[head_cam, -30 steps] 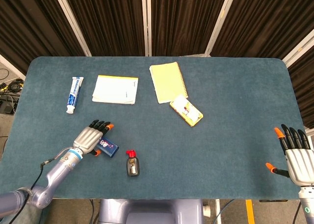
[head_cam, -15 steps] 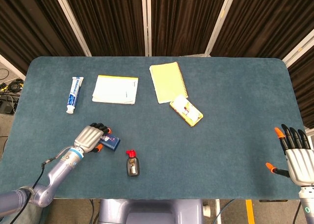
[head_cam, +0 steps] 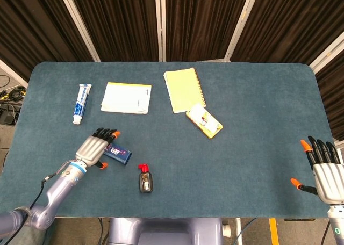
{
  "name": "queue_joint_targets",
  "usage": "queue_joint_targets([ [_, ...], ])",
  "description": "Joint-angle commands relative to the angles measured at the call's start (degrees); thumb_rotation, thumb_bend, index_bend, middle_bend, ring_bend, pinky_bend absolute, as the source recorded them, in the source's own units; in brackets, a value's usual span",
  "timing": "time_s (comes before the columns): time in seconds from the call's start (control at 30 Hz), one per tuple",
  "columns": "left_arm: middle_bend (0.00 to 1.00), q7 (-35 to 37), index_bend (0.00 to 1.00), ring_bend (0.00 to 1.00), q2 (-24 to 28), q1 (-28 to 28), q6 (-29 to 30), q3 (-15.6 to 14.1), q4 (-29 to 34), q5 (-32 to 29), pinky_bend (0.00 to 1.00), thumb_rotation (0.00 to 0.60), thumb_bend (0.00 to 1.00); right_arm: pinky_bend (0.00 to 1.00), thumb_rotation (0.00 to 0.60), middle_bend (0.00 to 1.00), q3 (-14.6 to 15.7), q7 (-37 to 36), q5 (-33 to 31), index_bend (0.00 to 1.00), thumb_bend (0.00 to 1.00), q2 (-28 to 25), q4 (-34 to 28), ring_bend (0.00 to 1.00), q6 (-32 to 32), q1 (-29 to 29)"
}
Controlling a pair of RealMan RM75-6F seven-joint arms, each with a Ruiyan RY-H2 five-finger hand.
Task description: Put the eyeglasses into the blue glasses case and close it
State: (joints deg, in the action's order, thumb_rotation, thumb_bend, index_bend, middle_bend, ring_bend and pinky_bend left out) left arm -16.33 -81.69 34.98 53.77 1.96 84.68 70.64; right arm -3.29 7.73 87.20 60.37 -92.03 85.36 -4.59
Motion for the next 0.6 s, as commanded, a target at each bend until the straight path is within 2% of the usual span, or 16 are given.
queue_joint_targets([
  [0.03,0.0,-1.19,0.0,0.0,4.55,-3.57,7.92,0.52,5.28,1.64,0.0,0.6,0.0,0.0,0.6,0.0,0.19,-0.53,0.84,0.0,0.0,-0.32,-0.39,0.0,0.68,0.22],
  [0.13,0.0,-2.97,0.0,0.0,7.91,-7.19,15.17,0.47,9.22,2.74,0.0,0.6,0.0,0.0,0.6,0.0,0.45,-0.85,1.97,0.0,0.0,-0.52,-0.68,0.0,1.47,0.43],
  [0.3,0.0,-3.83,0.0,0.0,12.36,-12.27,23.04,-0.07,13.52,3.15,0.0,0.6,0.0,0.0,0.6,0.0,0.81,-0.97,3.6,0.0,0.0,-0.52,-0.81,0.0,2.65,0.72],
  [0.5,0.0,-1.33,0.0,0.0,17.18,-18.09,29.59,-1.38,16.47,4.07,0.0,0.6,0.0,0.0,0.6,0.0,0.89,-1.13,4.65,0.0,0.0,-0.4,-0.68,0.0,3.59,0.91],
  [0.6,0.0,0.24,0.0,0.0,18.1,-19.54,30.79,-1.51,16.15,4.72,0.0,0.6,0.0,0.0,0.6,0.0,0.75,-1.01,4.73,0.0,0.0,-0.28,-0.87,0.0,3.87,0.95],
])
